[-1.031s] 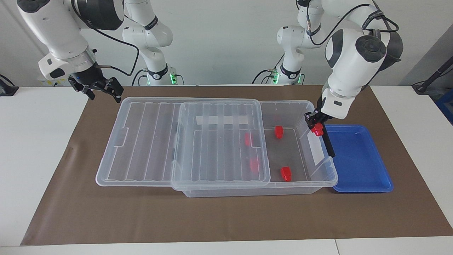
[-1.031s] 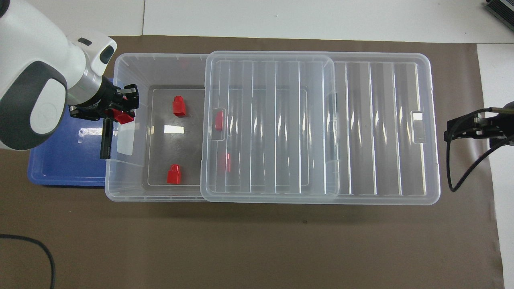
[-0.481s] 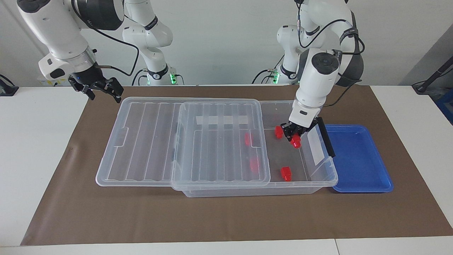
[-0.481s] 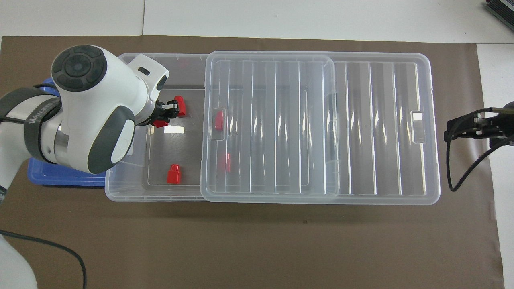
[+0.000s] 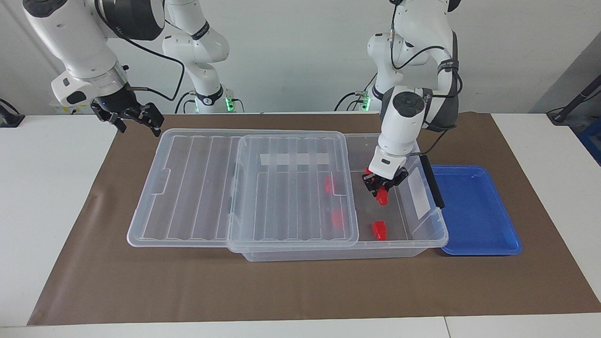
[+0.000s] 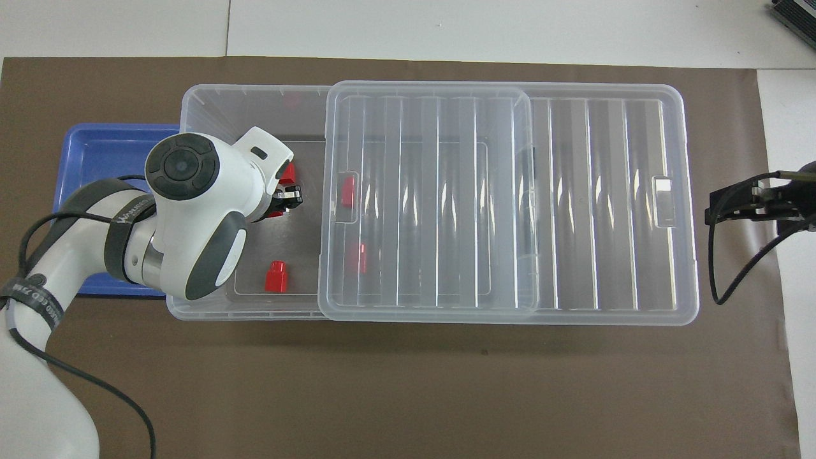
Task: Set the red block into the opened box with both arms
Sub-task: 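Carry the red block over the opened box with the left gripper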
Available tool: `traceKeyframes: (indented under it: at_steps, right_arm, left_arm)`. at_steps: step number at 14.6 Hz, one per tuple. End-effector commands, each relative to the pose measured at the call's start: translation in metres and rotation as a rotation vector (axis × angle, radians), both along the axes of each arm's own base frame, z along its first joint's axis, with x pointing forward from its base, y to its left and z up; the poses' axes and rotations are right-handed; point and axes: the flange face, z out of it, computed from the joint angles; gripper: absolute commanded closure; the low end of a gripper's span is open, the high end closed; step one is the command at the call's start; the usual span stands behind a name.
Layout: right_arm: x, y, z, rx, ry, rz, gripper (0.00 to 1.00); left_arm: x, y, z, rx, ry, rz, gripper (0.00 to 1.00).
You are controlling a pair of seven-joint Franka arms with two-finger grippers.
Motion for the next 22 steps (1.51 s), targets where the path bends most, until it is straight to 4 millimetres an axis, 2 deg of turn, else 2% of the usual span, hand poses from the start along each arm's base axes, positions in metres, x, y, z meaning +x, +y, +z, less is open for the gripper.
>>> traceKeyframes:
  at_steps: [1, 4, 12, 13, 14, 15, 16, 19, 22]
  right_arm:
    - [-0.006, -0.004, 0.001, 0.01, -0.015, 0.018, 0.0]
    - [-0.006, -0.004, 0.001, 0.01, -0.015, 0.015, 0.0]
    - [-0.006, -0.004, 0.001, 0.01, -0.015, 0.016, 0.0]
    - [-0.006, -0.004, 0.001, 0.01, -0.015, 0.016, 0.0]
    - [-0.006, -0.004, 0.001, 0.01, -0.015, 0.016, 0.0]
    - [-0.006, -0.004, 0.001, 0.01, -0.015, 0.016, 0.0]
    - [-0.006, -0.004, 0.001, 0.01, -0.015, 0.016, 0.0]
    - [-0.006, -0.004, 0.002, 0.01, -0.017, 0.016, 0.0]
    - [-0.006, -0.004, 0.002, 0.01, -0.017, 0.018, 0.0]
  left_arm:
    - [-0.006, 0.0, -0.025, 0.011, -0.017, -0.004, 1.0]
    - [-0.006, -0.011, -0.052, 0.02, -0.013, -0.029, 1.0]
    - [-0.013, -0.004, -0.074, 0.008, -0.025, -0.029, 1.0]
    - [-0.013, -0.005, -0.074, 0.007, -0.026, -0.029, 0.95]
    - [-0.013, -0.004, -0.074, 0.008, -0.025, -0.029, 0.7]
    - [-0.012, -0.003, -0.074, 0.007, -0.026, -0.028, 0.17]
    - [-0.011, -0.002, -0.073, 0.007, -0.028, -0.026, 0.0]
    - [-0.006, -0.003, -0.065, 0.002, -0.038, -0.018, 0.0]
    - [0.002, 0.004, -0.042, 0.015, -0.03, 0.0, 0.0]
